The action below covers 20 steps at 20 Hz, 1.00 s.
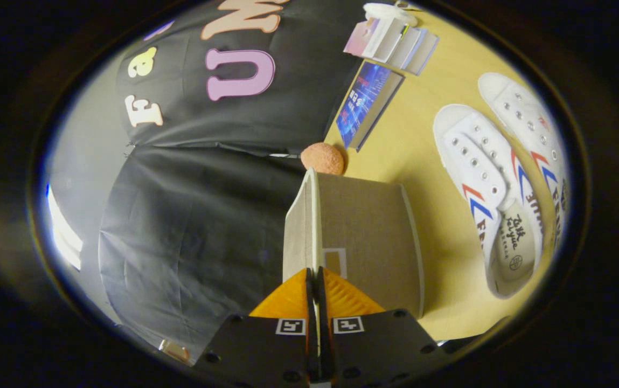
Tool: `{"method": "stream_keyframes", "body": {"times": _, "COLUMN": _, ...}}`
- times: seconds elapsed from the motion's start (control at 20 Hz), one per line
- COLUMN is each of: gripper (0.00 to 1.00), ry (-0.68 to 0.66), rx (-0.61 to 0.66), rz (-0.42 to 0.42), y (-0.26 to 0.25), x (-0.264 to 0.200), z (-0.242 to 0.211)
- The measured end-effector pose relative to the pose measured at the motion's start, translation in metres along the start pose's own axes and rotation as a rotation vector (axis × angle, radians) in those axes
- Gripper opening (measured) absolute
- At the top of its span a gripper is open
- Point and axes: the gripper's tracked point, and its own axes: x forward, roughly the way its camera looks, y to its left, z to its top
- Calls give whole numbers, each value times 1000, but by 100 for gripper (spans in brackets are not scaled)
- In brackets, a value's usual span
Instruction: Open the storage box then place both shoes into the box .Put the left shoe in first, then the right shoe, with the right side of both shoes facing outward in a uniform manner.
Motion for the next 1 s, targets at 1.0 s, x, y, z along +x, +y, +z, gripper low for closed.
{"method": "stream_keyframes", "body": {"times": 1.0, "gripper": 8, "ry": 138, "rx": -261, "rz": 158, "y": 188, "x": 83, "z": -54}}
